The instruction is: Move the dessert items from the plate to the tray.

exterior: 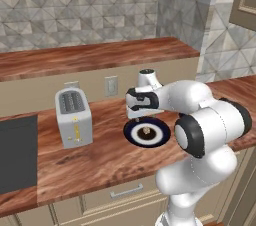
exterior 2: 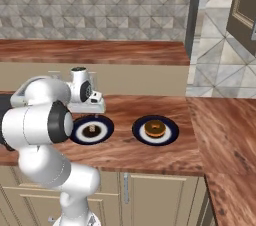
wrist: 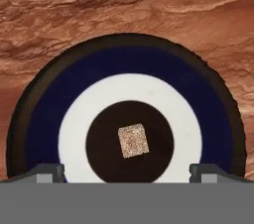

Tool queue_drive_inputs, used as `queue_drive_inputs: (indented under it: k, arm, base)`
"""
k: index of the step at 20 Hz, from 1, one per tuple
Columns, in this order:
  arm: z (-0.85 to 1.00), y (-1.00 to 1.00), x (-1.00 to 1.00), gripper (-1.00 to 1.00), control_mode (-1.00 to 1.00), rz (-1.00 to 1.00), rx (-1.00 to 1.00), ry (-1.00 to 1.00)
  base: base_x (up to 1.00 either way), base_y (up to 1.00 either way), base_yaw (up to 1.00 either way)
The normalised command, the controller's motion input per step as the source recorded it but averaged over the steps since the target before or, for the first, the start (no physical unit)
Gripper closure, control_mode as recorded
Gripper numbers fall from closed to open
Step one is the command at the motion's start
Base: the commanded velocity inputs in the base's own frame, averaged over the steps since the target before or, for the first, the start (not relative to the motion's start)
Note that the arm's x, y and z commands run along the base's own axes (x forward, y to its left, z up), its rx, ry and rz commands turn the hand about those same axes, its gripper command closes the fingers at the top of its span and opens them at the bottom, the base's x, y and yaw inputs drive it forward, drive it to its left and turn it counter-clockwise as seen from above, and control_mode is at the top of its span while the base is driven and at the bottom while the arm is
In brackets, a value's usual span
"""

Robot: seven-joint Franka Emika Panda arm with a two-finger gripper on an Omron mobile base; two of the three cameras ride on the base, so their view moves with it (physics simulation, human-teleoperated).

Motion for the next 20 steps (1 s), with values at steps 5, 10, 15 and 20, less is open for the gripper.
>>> queue_drive_inputs:
  k: [5,10,15,20]
  arm:
    - [-0.68,-0.03,0.00,-1.00,-1.00,0.00,0.00,0.01]
    - [-0.64,-0.03,0.00,-1.00,-1.00,0.00,0.00,0.00]
    - [-0.20,0.00,0.00,-1.00,-1.00,0.00,0.00,0.00]
    - [0.00,-0.01,0.06,-1.00,-1.00,0.00,0.00,0.00]
  base:
    - [0.00,0.00,0.00]
    - [0.00,0.00,0.00]
    - [0.00,0.00,0.00]
    - [0.00,0.00,0.00]
